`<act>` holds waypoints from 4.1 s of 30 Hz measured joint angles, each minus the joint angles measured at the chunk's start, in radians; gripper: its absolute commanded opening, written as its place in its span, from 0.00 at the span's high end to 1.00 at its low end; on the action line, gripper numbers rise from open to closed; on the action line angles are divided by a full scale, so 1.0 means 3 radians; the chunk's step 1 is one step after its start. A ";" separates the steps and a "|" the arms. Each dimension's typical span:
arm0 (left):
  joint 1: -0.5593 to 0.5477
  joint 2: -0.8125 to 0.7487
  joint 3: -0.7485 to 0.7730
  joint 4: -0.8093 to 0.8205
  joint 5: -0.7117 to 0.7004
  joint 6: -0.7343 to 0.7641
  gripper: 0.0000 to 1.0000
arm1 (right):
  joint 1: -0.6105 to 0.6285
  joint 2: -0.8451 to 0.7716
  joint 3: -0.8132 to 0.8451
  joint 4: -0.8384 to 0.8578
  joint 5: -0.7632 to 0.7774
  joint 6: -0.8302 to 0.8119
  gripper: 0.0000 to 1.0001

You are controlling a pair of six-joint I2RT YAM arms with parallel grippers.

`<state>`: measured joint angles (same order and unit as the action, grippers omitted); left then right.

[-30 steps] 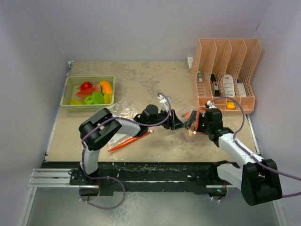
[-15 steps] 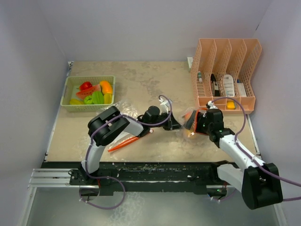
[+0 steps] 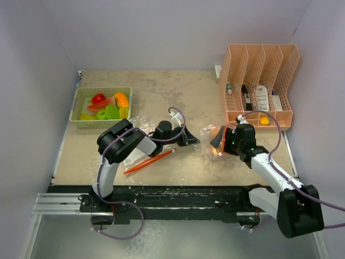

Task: Open the zip-top bag and remove the fake food
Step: Pick up the fake fruit from the zipper food storage bag, then place the fake fruit in the bin.

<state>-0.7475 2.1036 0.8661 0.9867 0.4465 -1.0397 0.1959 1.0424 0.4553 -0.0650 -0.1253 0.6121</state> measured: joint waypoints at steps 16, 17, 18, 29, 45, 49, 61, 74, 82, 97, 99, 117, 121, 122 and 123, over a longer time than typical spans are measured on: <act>0.0001 -0.0081 -0.0003 -0.0292 -0.0122 -0.0014 1.00 | 0.0000 -0.0158 0.0020 -0.0086 0.0015 0.0022 0.65; 0.0004 -0.0108 -0.0003 -0.0317 -0.0131 -0.0001 1.00 | 0.0000 -0.0235 0.0062 -0.0164 0.0043 0.0017 0.65; 0.0008 -0.0135 -0.0003 -0.0323 -0.0142 0.0011 1.00 | 0.0000 -0.0310 0.0120 -0.0239 0.0083 0.0014 0.65; 0.0053 -0.0238 -0.0003 -0.0490 -0.0196 0.0034 0.96 | -0.0047 -0.0801 0.0874 -0.0931 0.0412 -0.0107 0.66; 0.0183 -0.1497 0.0178 -0.1855 -0.0544 0.0868 0.11 | -0.0065 -0.0969 0.1974 -0.1381 0.0397 -0.0264 0.66; 0.0184 -0.2071 0.0256 -0.1902 -0.0562 0.1087 0.03 | -0.0065 -0.0944 0.1918 -0.1296 0.0202 -0.0258 0.66; -0.0093 -0.2042 0.0172 -0.0613 0.0062 0.1186 0.01 | -0.0067 -0.0703 0.1564 -0.0631 -0.1020 0.0214 0.66; -0.0179 -0.1803 0.0205 -0.0225 0.0323 0.1086 0.01 | -0.0067 -0.0641 0.1439 -0.0111 -0.1682 0.0530 0.66; -0.0197 -0.1718 0.0305 -0.0220 0.0333 0.1085 0.41 | -0.0067 -0.0646 0.1382 -0.0080 -0.1729 0.0608 0.59; 0.0337 -0.1724 0.0179 -0.0463 0.0308 0.0783 0.48 | -0.0074 -0.0707 0.1598 -0.0596 -0.1186 0.0314 0.27; 0.0624 -0.1736 0.0064 -0.0505 0.0280 0.0687 0.48 | -0.0074 -0.0732 0.1611 -0.0671 -0.1086 0.0248 0.27; 0.2787 -0.1813 0.0490 -0.2979 -0.0937 0.0805 0.44 | -0.0074 -0.0771 0.1500 -0.0867 -0.0919 0.0080 0.27; 0.3138 -0.1724 0.0465 -0.3082 -0.0991 0.0765 0.42 | -0.0074 -0.0772 0.1469 -0.0867 -0.0919 0.0055 0.27; 0.3211 -0.1713 0.0467 -0.3089 -0.0994 0.0760 0.42 | -0.0074 -0.0772 0.1456 -0.0868 -0.0919 0.0051 0.27; 0.3279 -0.1700 0.0468 -0.3098 -0.0994 0.0757 0.41 | -0.0074 -0.0772 0.1442 -0.0875 -0.0919 0.0045 0.28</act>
<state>0.2363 1.5936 1.0065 0.0574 0.1482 -0.8127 0.1738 0.8108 0.8879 -0.3275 -0.4011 0.6254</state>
